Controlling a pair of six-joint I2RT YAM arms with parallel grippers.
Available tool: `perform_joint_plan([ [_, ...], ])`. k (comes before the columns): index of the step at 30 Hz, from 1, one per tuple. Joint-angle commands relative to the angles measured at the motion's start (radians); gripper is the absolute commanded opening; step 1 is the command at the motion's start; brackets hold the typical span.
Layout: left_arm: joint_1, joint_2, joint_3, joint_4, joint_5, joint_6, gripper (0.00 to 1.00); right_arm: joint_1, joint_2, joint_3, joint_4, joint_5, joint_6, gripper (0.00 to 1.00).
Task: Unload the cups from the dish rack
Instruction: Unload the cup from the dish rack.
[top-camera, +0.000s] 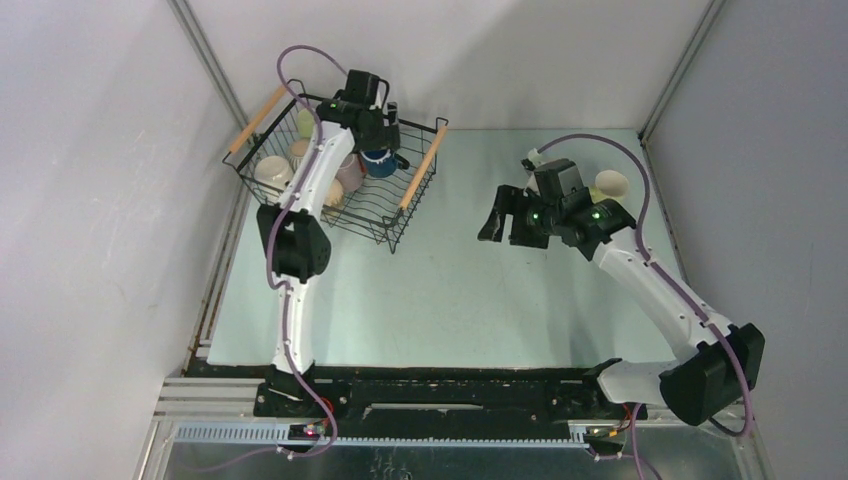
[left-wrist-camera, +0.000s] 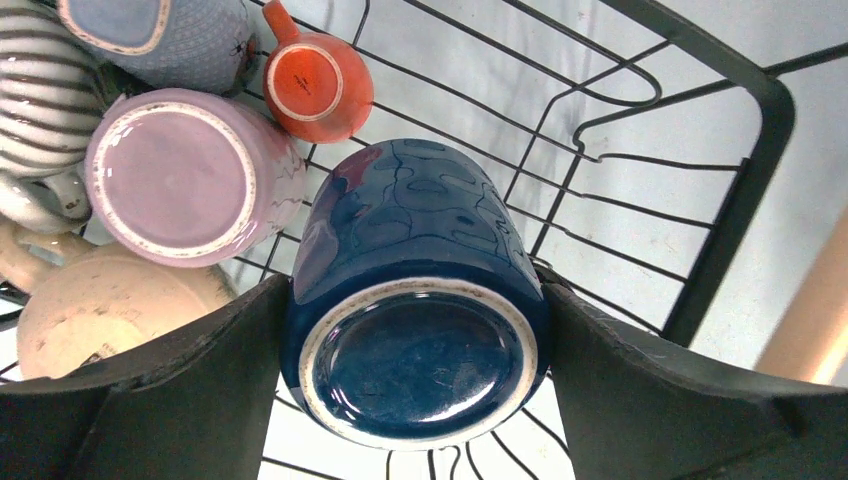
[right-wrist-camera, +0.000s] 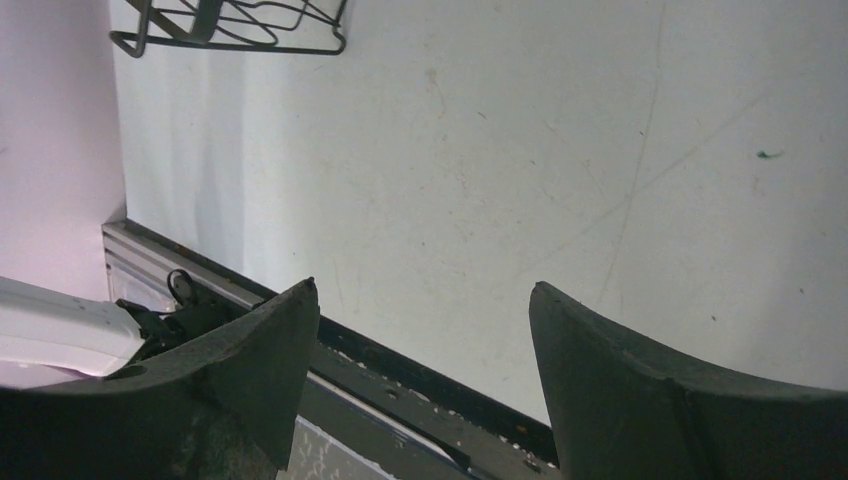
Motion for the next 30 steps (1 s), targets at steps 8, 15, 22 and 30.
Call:
perform_joint_plan([
  [8,0.009,-0.189,0.025,-0.024,0.047,-0.006,0.11,0.049,0.092,0.072,0.246,-0.062,-0.011,0.85],
  [15,0.01,-0.225,0.048,-0.068,0.091,-0.023,0.11,0.054,0.156,0.159,0.378,-0.141,-0.035,0.85],
  [22,0.011,-0.255,0.071,-0.112,0.153,-0.046,0.11,0.041,0.235,0.175,0.552,-0.27,0.005,0.86],
  [30,0.011,-0.303,0.033,-0.128,0.224,-0.081,0.11,0.048,0.333,0.153,0.74,-0.333,0.08,0.86],
])
